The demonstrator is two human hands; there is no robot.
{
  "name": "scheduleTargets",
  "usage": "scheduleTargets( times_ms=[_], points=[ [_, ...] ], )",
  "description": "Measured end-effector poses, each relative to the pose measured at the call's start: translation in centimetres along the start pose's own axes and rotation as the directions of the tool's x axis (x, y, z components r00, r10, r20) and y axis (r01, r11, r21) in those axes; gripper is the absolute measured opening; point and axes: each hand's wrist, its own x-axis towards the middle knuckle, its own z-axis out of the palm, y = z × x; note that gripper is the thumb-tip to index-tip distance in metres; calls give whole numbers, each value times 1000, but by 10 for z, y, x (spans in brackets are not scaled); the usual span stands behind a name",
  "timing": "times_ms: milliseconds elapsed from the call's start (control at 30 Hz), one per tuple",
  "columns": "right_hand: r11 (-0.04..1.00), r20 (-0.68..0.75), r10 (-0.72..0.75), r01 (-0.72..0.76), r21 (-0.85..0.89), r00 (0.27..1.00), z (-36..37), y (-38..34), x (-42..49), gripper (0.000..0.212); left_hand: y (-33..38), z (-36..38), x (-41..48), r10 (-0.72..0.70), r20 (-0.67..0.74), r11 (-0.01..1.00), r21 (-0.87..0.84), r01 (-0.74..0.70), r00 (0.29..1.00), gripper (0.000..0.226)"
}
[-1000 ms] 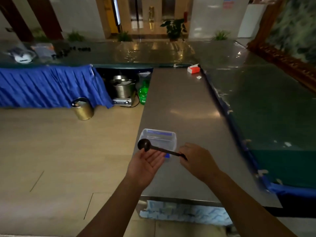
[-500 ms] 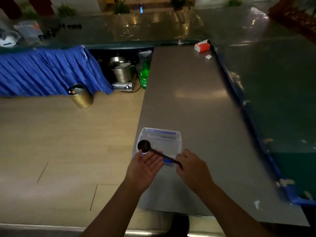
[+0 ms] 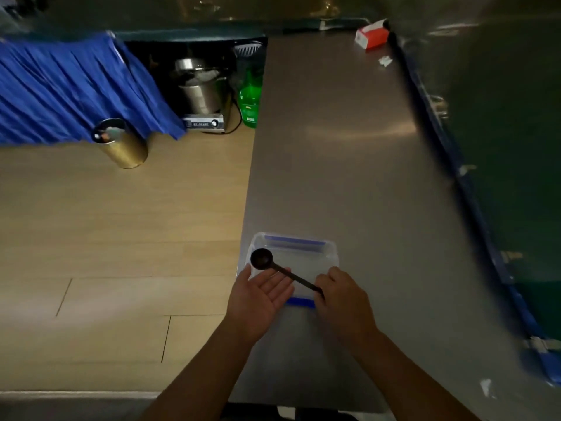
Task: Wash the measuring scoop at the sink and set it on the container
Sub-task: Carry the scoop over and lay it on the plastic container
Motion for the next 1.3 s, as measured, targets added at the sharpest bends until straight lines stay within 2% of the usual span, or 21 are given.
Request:
scheduleTargets(
  times_ms=[200,433,700,867,1300],
  points=[
    [997,112,82,-82,-6,990,19,-4,29,13,20,-1,34,-91,-24,996,-10,91,996,59],
    [990,164,141,-141,-11,976,30,-6,50,10,28,-4,64,-136,-33,990,19,136,990,64],
    [993,225,109,-95,-74,968,32,-5,54,20,19,-5,70,-130,-17,991,30,130,991,61],
    [992,213,113,-99,-75,971,35,-7,57,26,20,-5,73,-118,-19,993,21,119,993,60],
    [996,211,71,-60,-61,975,39,-3,62,27,17,-5,70,-98,-25,995,7,98,995,60]
  ],
)
